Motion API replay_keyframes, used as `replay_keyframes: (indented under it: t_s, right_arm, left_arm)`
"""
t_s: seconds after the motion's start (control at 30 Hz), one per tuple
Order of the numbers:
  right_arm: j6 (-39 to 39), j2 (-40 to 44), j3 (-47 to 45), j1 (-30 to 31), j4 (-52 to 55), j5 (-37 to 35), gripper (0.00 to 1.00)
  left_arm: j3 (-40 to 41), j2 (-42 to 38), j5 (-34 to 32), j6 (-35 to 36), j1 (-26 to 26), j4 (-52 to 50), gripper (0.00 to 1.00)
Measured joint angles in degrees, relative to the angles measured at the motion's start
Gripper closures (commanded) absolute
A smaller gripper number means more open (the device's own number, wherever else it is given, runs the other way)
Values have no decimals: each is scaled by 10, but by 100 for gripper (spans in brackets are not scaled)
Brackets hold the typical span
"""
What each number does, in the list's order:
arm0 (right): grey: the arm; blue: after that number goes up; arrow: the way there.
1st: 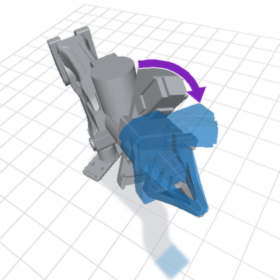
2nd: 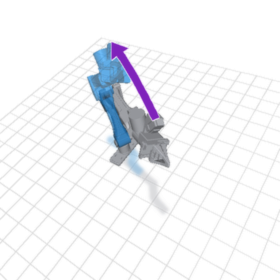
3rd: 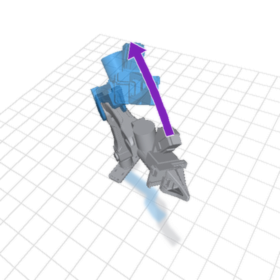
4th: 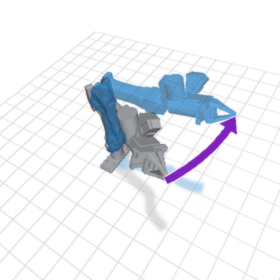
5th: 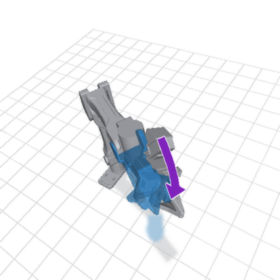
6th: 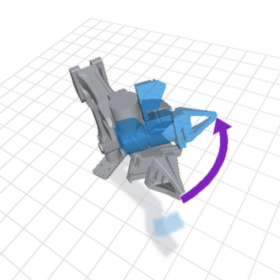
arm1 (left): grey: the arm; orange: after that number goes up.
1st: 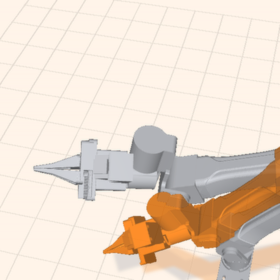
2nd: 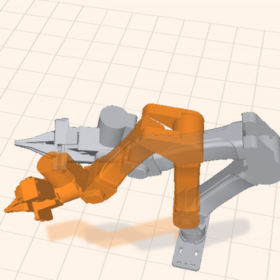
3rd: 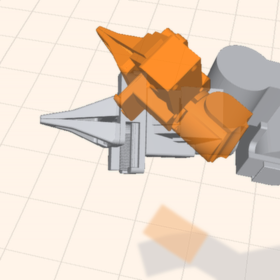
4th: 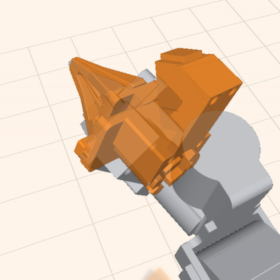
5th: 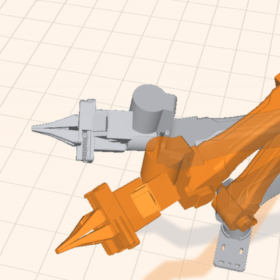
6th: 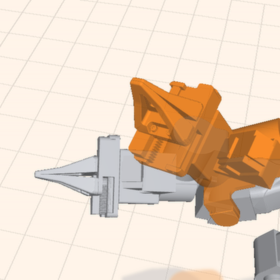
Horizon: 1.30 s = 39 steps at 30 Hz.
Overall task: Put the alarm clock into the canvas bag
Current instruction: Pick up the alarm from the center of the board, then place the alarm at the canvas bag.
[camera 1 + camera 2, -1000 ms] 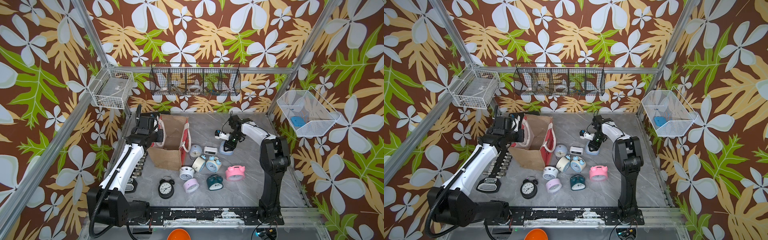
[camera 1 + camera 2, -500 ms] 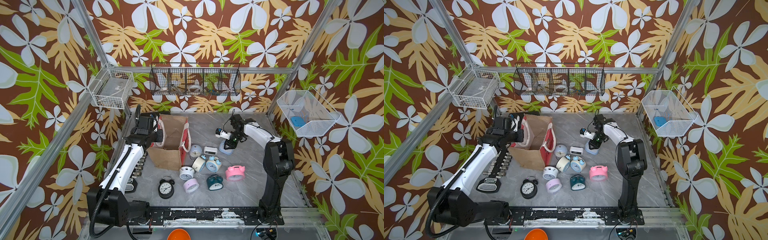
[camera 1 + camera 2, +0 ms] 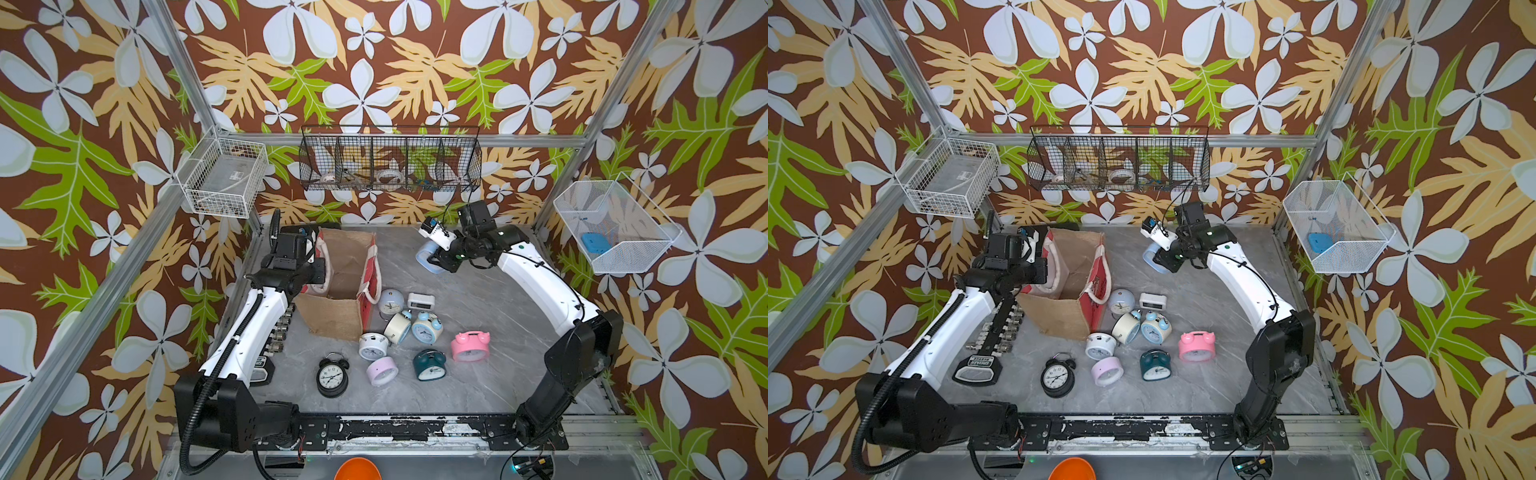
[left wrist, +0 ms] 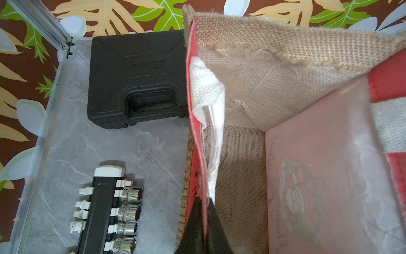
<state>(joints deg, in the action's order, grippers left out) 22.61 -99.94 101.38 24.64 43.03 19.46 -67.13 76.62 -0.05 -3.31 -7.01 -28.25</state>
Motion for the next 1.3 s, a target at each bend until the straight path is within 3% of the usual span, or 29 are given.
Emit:
replay_keyframes:
  t_s: [0.27,0.53,0.67,0.8,1.3]
  right_arm:
    - [-203,-40,93,108,-93,-14,73]
    - [-336,-188,298,208,-111,-83,73]
    - [-402,-253,354,218,-92,-141,77]
    - [-460,-290,356,222,-90,-191,75]
    - [-588,-410,375,238,-92,-259,77]
  left_arm:
    - [4,-2,20,-9,0,7,96]
    - [10,-6,53,-26,0,15,98]
    - [17,-11,70,-38,0,22,99]
    - [17,-13,85,-41,0,26,100]
    - [28,-26,141,-52,1,37,100]
